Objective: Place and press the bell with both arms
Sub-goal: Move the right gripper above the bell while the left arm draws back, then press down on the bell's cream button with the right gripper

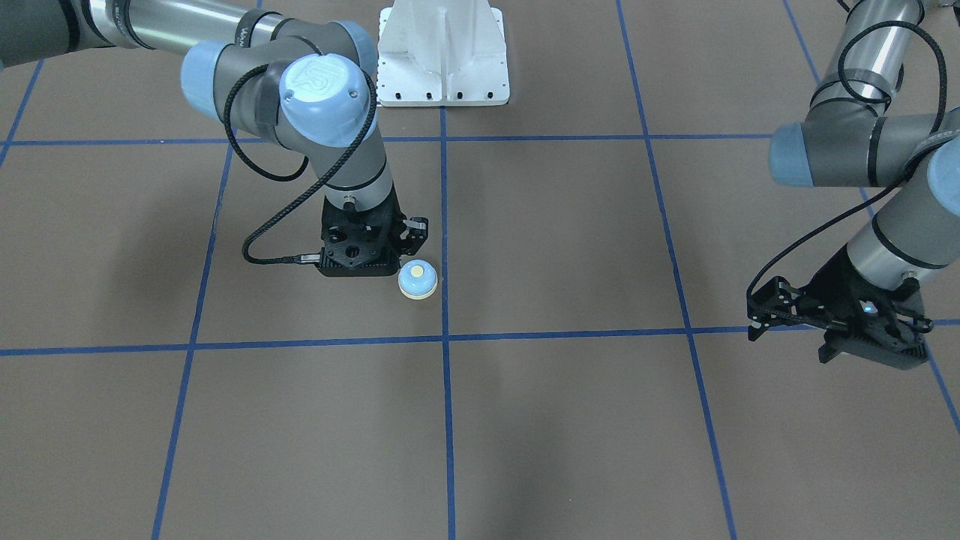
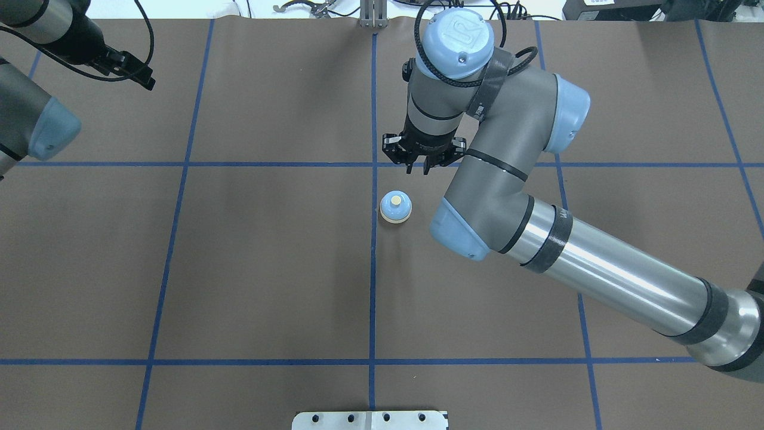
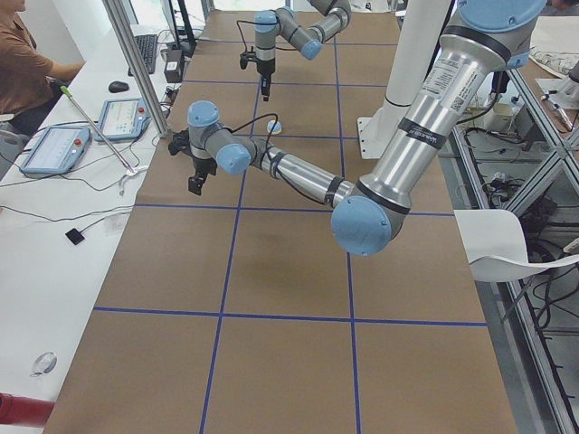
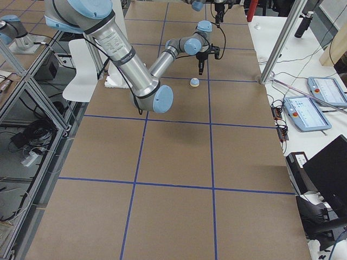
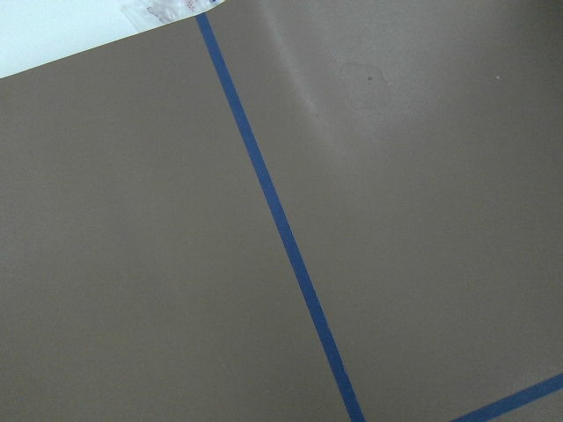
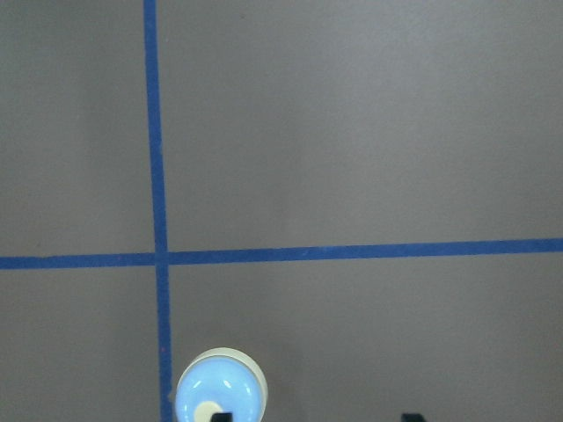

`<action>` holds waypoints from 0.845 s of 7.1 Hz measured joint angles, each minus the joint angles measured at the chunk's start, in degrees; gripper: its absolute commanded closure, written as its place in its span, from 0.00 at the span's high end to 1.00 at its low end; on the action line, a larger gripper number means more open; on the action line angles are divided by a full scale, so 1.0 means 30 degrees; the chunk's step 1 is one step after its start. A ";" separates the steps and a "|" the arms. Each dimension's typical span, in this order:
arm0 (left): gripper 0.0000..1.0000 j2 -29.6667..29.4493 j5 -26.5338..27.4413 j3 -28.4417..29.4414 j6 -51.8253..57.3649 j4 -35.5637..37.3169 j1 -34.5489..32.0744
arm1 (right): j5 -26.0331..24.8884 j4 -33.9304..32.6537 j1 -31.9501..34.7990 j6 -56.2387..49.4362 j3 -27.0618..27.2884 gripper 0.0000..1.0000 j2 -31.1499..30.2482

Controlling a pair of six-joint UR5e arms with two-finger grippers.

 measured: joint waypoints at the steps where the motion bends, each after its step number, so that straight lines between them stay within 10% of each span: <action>1: 1.00 0.0041 -0.0003 0.0015 0.0015 -0.0021 -0.0043 | -0.0096 0.0020 -0.0310 0.0004 -0.0517 0.00 0.0267; 6: 1.00 0.0140 0.0043 0.0058 0.0022 -0.0098 -0.0069 | -0.0311 0.1426 -0.0905 0.0122 -0.2940 0.00 0.1011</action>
